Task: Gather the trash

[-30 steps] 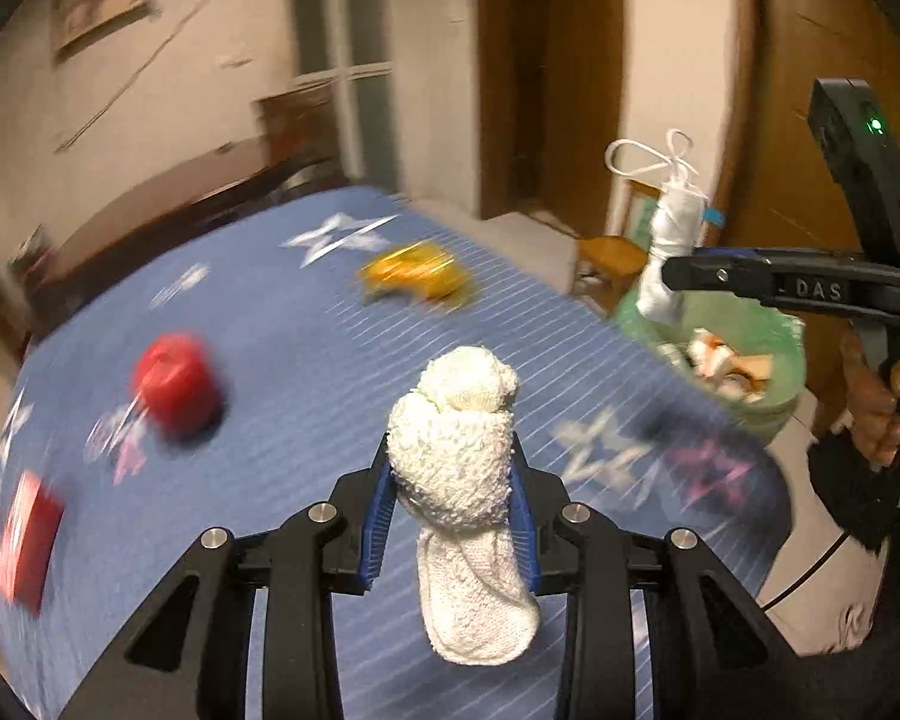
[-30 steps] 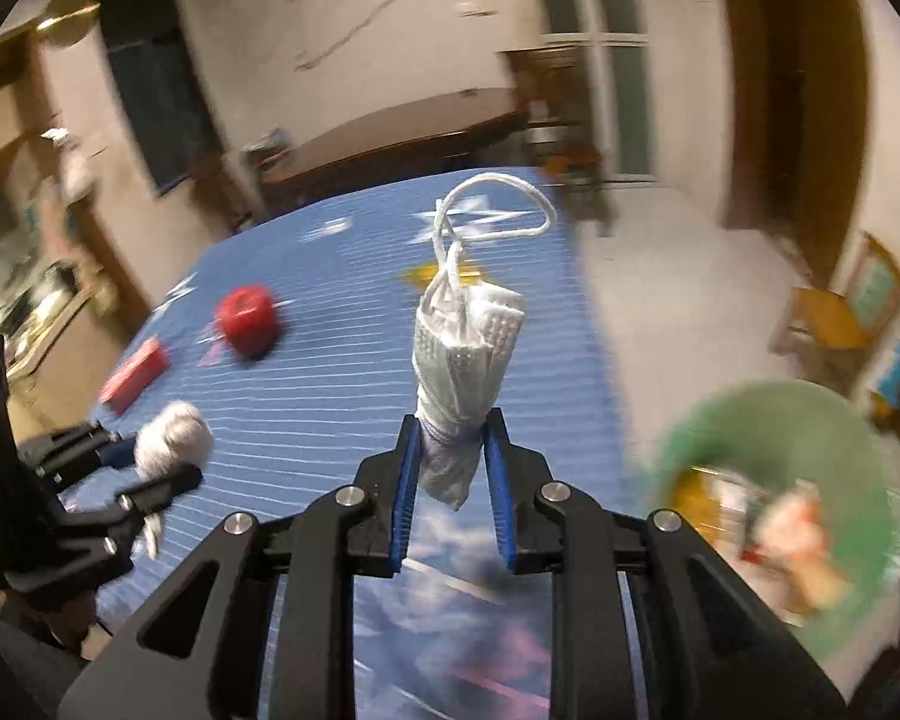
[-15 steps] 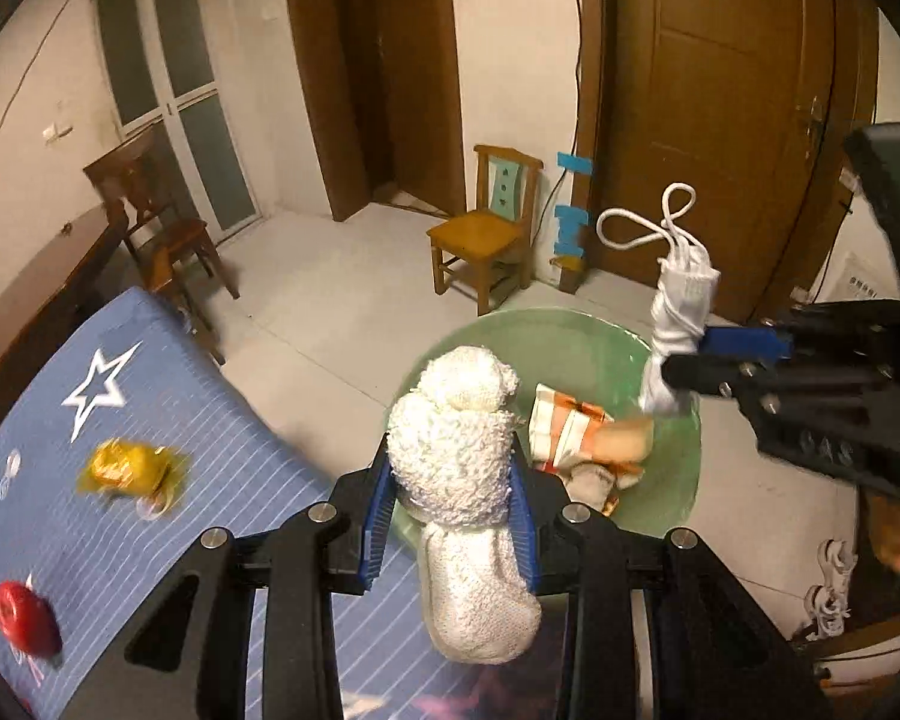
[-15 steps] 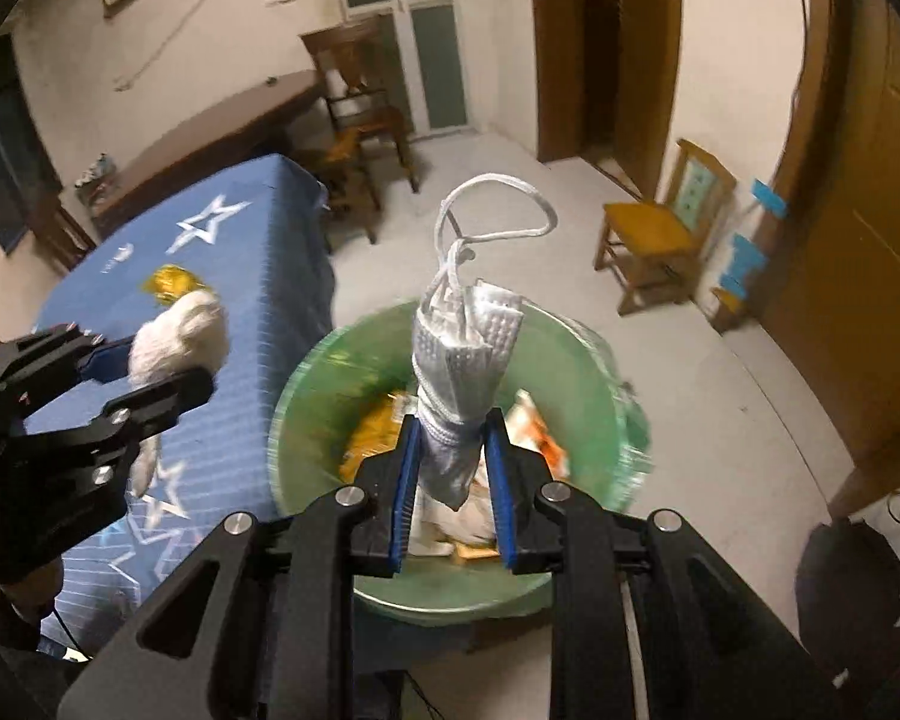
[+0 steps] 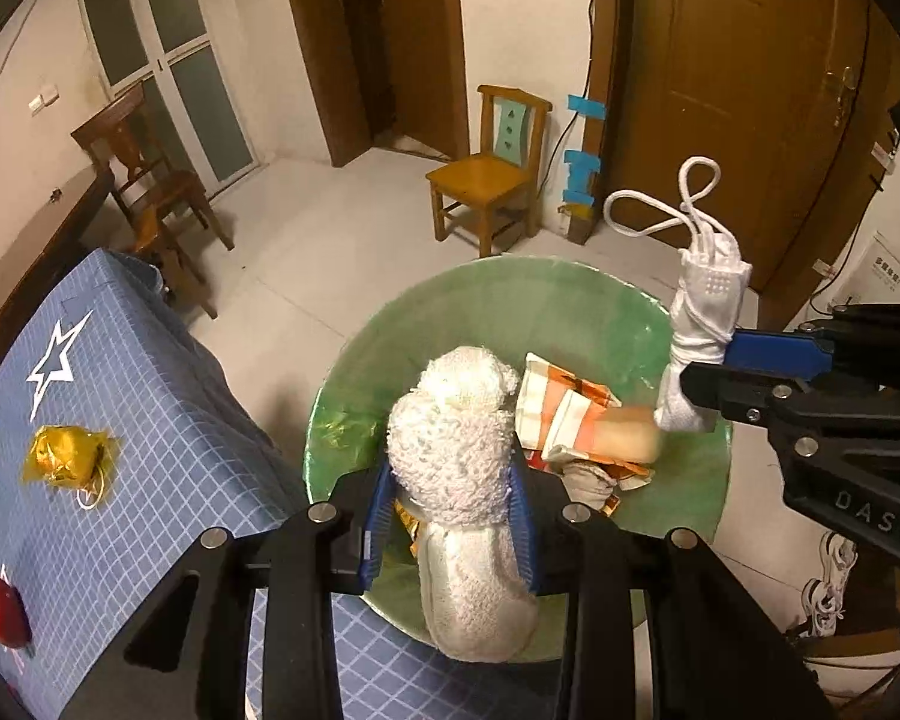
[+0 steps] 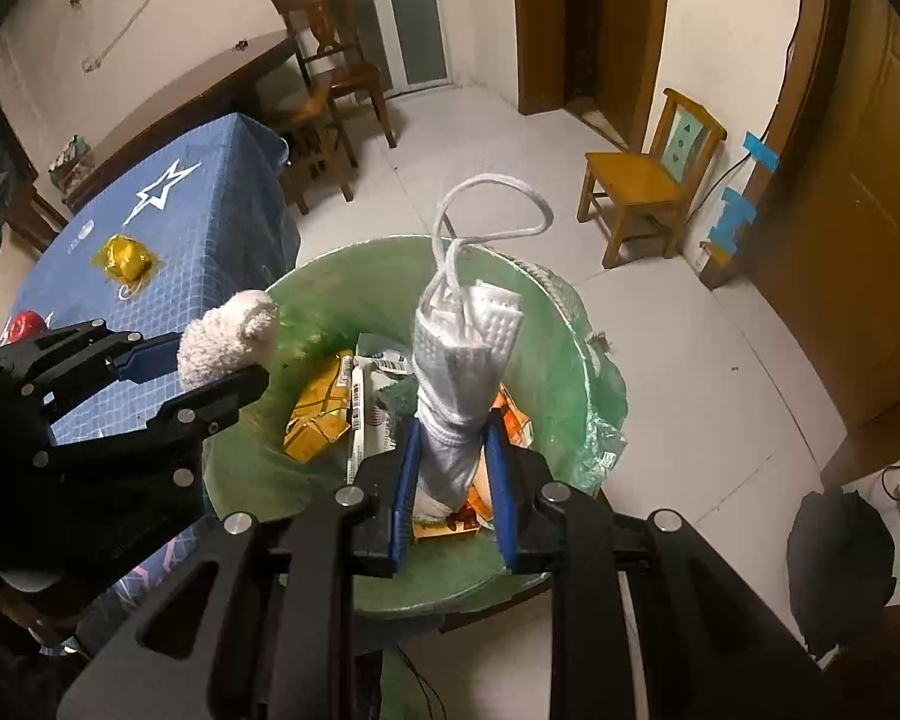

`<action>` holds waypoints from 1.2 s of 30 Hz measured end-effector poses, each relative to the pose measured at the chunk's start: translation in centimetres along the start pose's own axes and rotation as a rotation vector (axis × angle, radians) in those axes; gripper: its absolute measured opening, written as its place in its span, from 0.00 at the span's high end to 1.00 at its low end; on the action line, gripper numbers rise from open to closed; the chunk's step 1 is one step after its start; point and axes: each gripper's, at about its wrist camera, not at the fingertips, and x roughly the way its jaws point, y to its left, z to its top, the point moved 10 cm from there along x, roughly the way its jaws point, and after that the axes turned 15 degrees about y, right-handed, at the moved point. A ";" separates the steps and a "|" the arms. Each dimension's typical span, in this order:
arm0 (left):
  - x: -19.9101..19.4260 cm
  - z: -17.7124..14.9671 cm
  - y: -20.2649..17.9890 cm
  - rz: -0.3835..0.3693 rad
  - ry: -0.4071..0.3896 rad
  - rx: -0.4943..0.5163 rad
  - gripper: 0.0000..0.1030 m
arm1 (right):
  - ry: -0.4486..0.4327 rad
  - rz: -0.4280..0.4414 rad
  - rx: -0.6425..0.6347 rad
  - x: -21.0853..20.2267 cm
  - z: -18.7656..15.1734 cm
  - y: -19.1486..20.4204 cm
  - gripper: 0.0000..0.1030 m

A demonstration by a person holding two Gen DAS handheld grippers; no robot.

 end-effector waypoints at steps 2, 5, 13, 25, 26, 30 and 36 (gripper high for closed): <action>0.5 -0.1 0.3 -0.005 0.010 -0.012 0.66 | 0.009 0.005 0.001 0.4 0.2 -0.1 0.80; 1.2 0.1 0.7 0.002 0.023 -0.020 0.65 | 0.033 -0.002 0.000 1.1 0.3 -0.3 0.77; 2.5 0.1 -0.1 -0.015 0.045 0.023 0.62 | 0.006 -0.023 0.034 0.4 0.2 -1.4 0.66; 1.2 0.5 -0.5 -0.073 0.008 0.038 0.30 | -0.034 0.003 0.074 -0.7 -0.6 -2.8 0.66; 1.0 0.6 -0.5 -0.069 0.006 0.037 0.30 | -0.035 0.005 0.077 -0.7 -0.6 -2.8 0.66; 1.2 0.5 -0.7 -0.037 0.009 0.049 0.30 | -0.044 0.013 0.094 -0.8 -0.8 -3.2 0.64; 1.8 -0.2 -1.2 -0.032 0.036 0.067 0.30 | -0.050 0.011 0.111 -0.9 -1.2 -3.9 0.59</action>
